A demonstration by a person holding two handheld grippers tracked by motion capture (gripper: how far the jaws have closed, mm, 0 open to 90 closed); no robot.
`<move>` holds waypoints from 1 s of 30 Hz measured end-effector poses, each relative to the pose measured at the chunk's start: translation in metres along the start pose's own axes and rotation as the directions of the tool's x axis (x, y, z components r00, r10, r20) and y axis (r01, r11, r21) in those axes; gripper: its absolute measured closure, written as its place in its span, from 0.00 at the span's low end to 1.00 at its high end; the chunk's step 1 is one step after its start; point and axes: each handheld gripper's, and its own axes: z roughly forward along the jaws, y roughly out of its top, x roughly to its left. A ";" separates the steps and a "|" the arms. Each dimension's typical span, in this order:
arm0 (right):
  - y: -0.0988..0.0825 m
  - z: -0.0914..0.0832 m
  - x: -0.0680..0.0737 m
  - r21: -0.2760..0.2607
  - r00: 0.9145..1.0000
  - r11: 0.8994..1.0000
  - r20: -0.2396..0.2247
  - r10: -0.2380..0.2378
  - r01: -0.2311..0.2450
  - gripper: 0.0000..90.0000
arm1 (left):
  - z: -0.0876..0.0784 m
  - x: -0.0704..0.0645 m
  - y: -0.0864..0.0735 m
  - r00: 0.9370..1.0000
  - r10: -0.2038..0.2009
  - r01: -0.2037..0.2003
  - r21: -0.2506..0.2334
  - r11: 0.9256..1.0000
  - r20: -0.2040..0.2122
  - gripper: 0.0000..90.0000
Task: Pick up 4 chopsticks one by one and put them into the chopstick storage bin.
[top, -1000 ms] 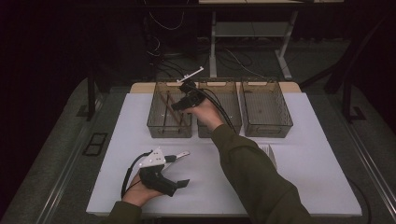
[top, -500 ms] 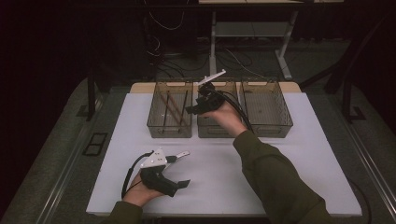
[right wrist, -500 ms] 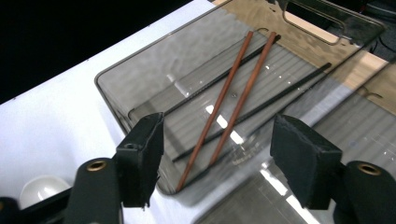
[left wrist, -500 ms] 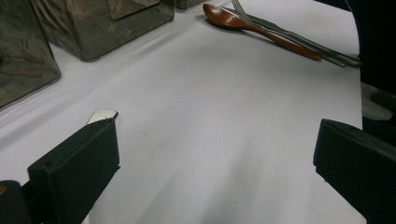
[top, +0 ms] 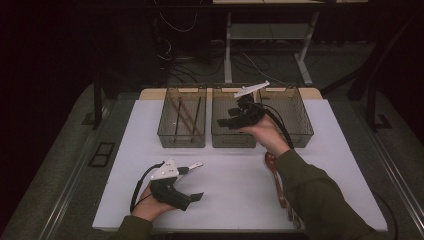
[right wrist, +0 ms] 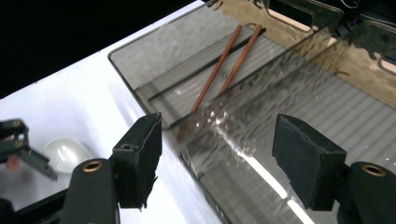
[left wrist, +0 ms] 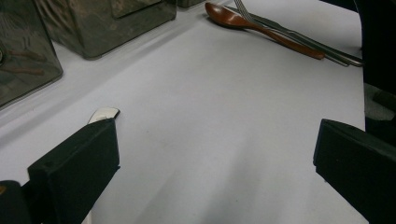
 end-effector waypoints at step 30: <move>-0.110 -0.077 -0.013 -0.007 0.999 0.999 0.002 0.053 -0.053 0.37 | 0.000 -0.003 -0.001 1.000 0.003 -0.003 0.008 1.000 -0.005 0.00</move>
